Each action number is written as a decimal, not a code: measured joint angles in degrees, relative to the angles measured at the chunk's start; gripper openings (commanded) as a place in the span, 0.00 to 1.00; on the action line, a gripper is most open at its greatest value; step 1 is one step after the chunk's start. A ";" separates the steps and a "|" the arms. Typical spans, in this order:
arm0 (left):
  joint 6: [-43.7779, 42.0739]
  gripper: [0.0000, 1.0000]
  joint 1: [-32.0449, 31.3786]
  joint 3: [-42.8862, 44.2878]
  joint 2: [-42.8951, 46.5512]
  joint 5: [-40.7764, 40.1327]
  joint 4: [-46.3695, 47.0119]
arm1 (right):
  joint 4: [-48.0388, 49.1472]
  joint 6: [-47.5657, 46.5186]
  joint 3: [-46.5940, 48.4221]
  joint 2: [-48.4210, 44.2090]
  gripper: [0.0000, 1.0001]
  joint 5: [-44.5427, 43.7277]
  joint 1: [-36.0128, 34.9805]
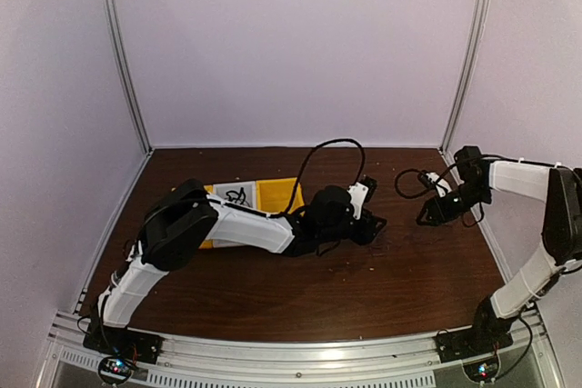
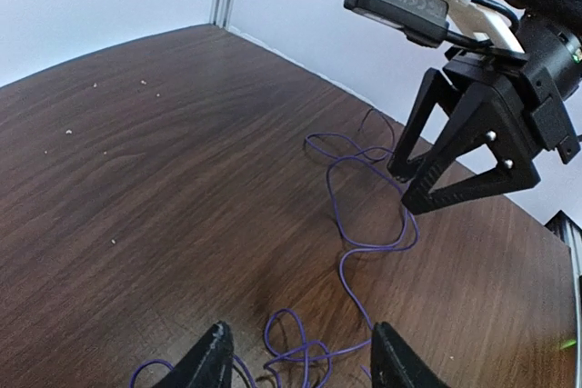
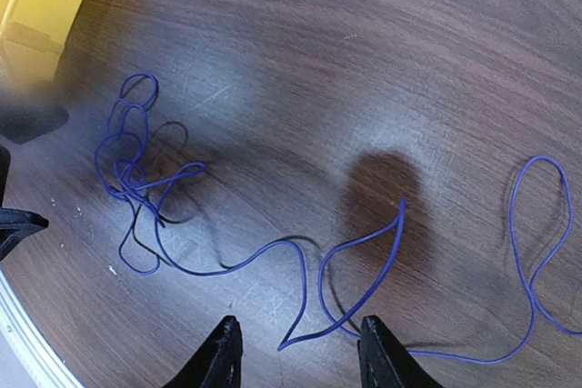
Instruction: Untangle the cables
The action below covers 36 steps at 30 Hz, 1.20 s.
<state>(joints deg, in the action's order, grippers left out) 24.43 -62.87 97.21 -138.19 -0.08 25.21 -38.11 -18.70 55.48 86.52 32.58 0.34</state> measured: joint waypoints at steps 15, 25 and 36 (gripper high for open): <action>2.91 0.43 0.00 9.27 -10.34 1.64 -2.89 | 0.63 1.51 1.40 5.55 0.00 2.40 0.00; 2.95 0.19 0.02 10.16 -11.74 5.03 -2.71 | -8.35 -1.36 19.78 -11.37 0.00 17.18 0.00; 3.87 0.17 0.00 2.93 -9.70 6.64 3.04 | -2.49 8.11 42.58 -14.05 0.00 29.88 0.00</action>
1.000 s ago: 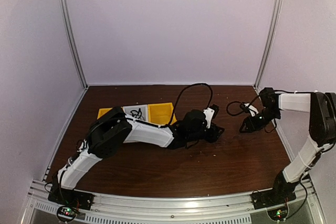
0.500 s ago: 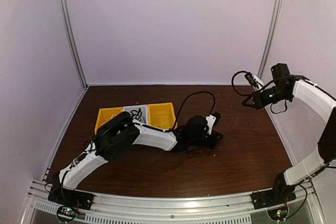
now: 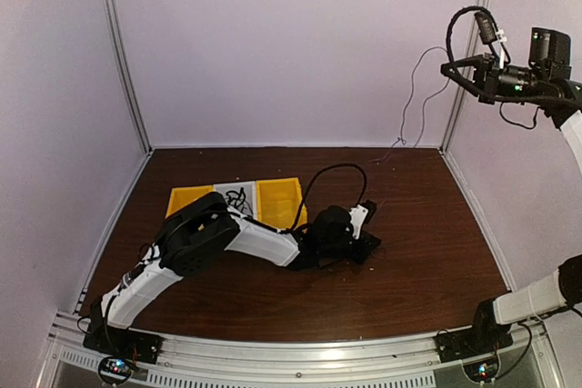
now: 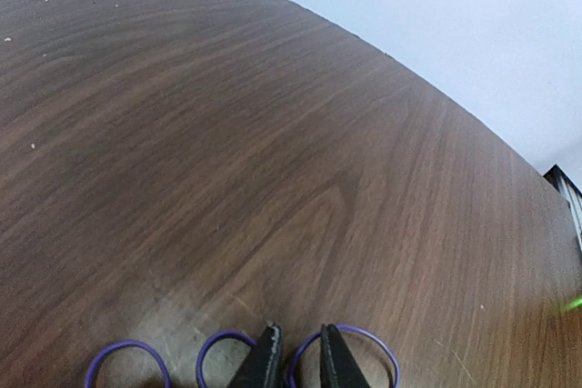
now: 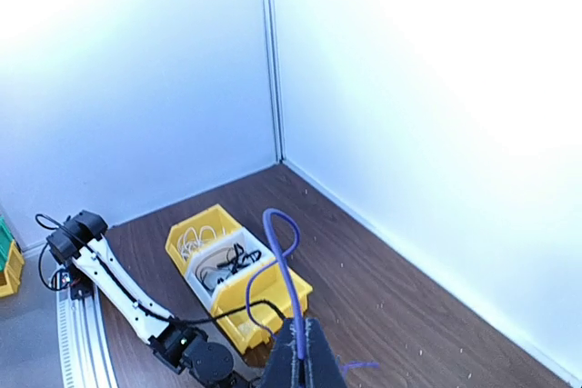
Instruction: Untangle the cables
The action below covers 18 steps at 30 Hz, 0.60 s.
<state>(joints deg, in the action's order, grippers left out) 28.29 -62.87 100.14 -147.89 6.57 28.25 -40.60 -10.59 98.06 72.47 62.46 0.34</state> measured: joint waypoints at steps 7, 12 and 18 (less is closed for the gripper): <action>1.11 0.22 -0.46 -14.84 8.72 0.26 2.23 | 14.05 12.81 3.19 -0.09 0.00 2.99 0.00; 1.73 0.38 -1.38 -25.46 16.33 0.26 2.21 | 21.86 20.06 11.50 4.57 0.00 3.76 0.00; -2.12 0.47 -4.79 -33.29 27.23 -0.26 0.28 | 27.36 23.06 6.56 5.03 0.00 3.91 0.00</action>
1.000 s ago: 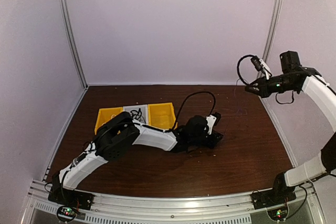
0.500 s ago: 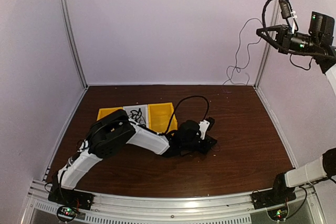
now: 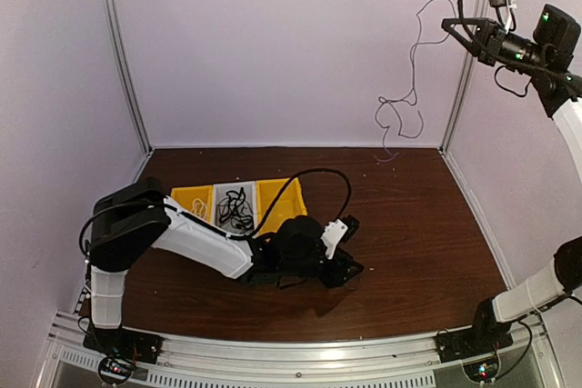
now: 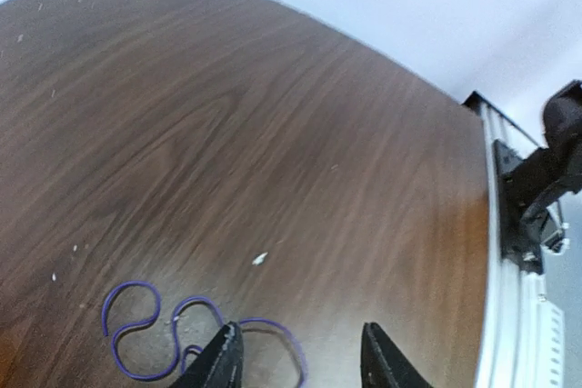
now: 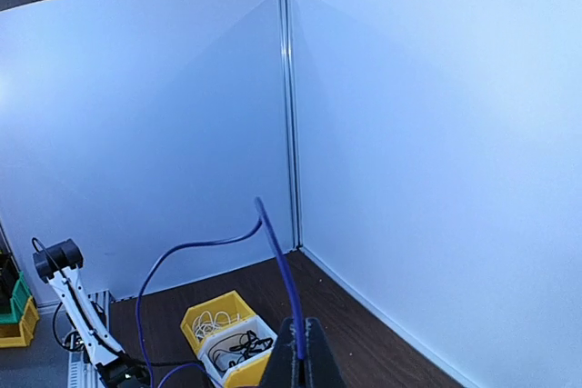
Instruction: Untangle the cables
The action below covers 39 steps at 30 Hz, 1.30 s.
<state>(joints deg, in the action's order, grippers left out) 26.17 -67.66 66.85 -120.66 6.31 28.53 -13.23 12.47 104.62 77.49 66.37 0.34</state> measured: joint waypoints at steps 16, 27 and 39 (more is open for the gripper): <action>-10.36 0.58 -2.03 -4.09 23.96 -6.29 -14.43 | -14.25 -23.67 -36.87 -12.96 0.00 -10.82 -5.99; -14.36 0.59 -1.51 7.26 20.98 -14.32 -17.62 | -16.15 -29.31 -45.88 -13.75 0.00 -12.83 -12.22; -13.77 0.59 4.15 13.55 13.14 -7.23 -12.44 | -16.63 -31.85 -48.65 -16.76 0.00 -9.55 -13.29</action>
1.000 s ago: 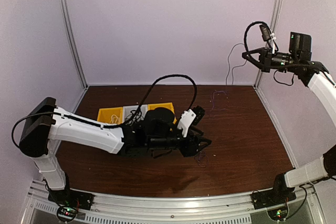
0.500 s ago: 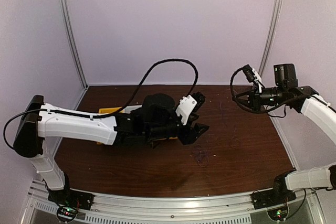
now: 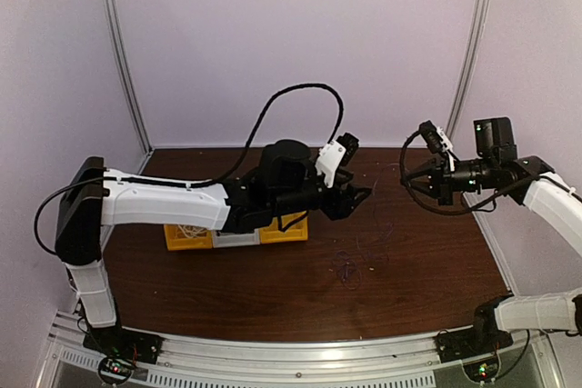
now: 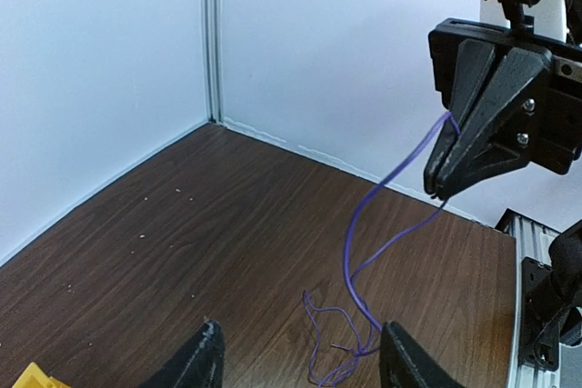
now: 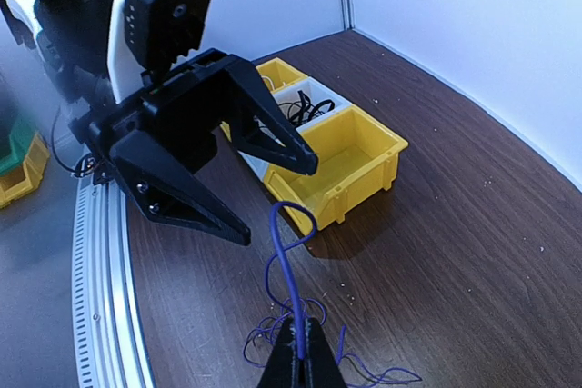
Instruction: Untangle the cables
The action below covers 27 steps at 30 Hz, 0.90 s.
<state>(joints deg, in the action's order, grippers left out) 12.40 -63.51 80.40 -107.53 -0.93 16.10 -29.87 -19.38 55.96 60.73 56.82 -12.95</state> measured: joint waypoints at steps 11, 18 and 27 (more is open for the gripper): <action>-2.36 0.49 0.94 9.75 -6.38 11.41 2.23 | 0.02 -0.72 -0.52 -0.31 0.00 0.76 -0.24; -2.86 0.22 1.49 11.56 -7.50 15.65 4.42 | -0.02 -1.22 -0.85 -0.31 0.00 0.98 -0.31; -3.15 0.00 1.70 12.98 -8.33 18.73 5.11 | -0.11 -1.22 -0.85 -0.31 0.00 0.98 -0.33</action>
<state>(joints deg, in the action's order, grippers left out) 9.26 -61.80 93.38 -115.85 17.80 21.21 -29.98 -20.60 55.11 60.42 57.80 -13.28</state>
